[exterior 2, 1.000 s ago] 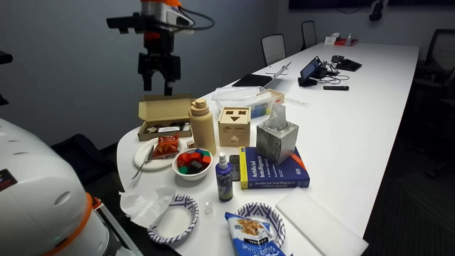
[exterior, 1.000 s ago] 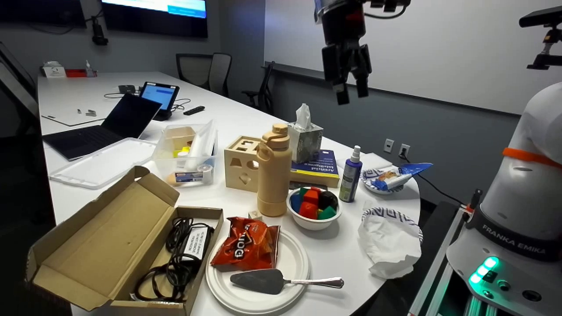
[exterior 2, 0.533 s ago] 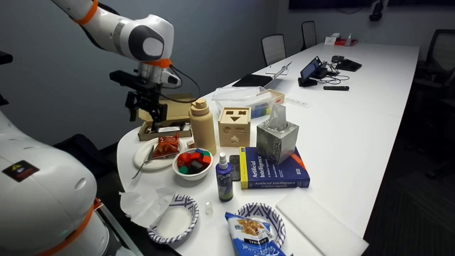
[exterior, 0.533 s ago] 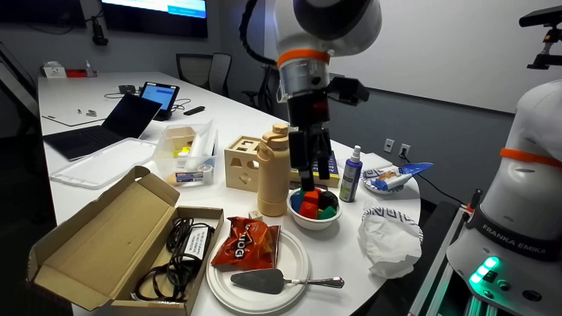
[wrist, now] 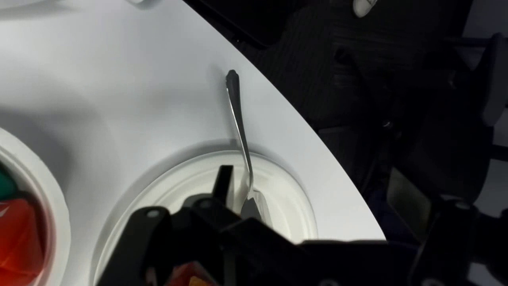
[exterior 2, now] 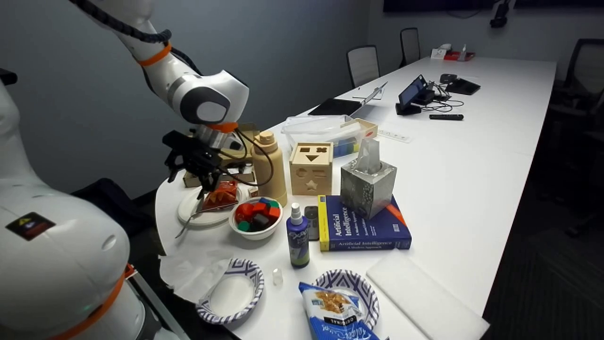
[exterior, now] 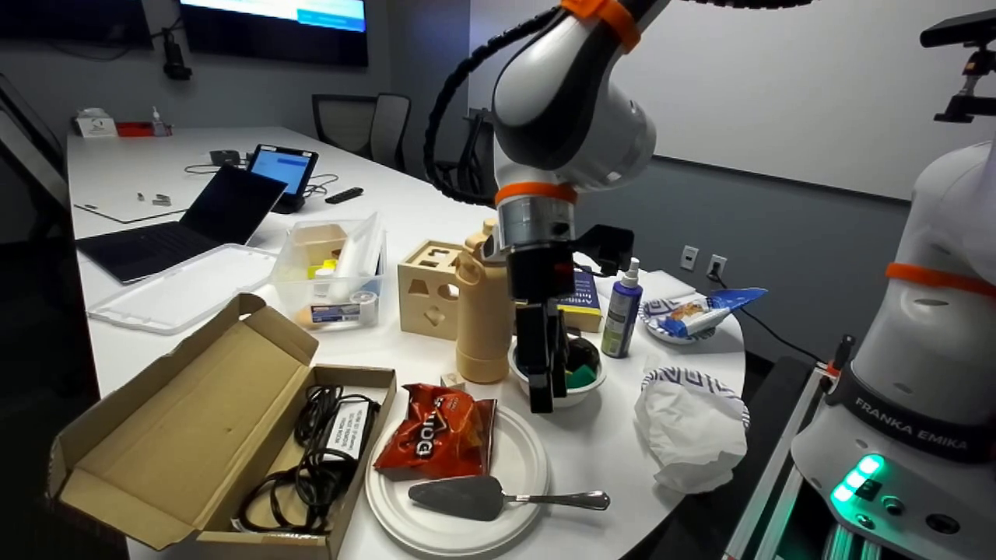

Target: Stir the white bowl with the kitchen utensil

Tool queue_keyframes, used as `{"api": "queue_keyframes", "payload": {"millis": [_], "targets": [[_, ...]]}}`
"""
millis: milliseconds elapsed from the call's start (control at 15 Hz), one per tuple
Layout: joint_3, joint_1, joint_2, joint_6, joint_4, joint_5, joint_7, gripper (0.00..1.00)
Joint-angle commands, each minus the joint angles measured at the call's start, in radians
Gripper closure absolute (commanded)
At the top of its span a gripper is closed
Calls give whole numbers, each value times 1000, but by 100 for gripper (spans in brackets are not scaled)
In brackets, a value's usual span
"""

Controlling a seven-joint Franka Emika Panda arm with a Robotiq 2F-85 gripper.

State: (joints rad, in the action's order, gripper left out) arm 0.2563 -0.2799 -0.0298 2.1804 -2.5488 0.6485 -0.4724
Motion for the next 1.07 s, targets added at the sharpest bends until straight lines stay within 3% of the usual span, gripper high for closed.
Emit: {"api": "queue_keyframes", "payload": {"millis": [0, 467, 1000], "targets": [[-2, 31, -28, -14, -27, 117, -177, 0], [39, 8, -55, 91, -114, 200, -189, 0], [98, -6, -156, 283, -124, 342, -251, 0]]}}
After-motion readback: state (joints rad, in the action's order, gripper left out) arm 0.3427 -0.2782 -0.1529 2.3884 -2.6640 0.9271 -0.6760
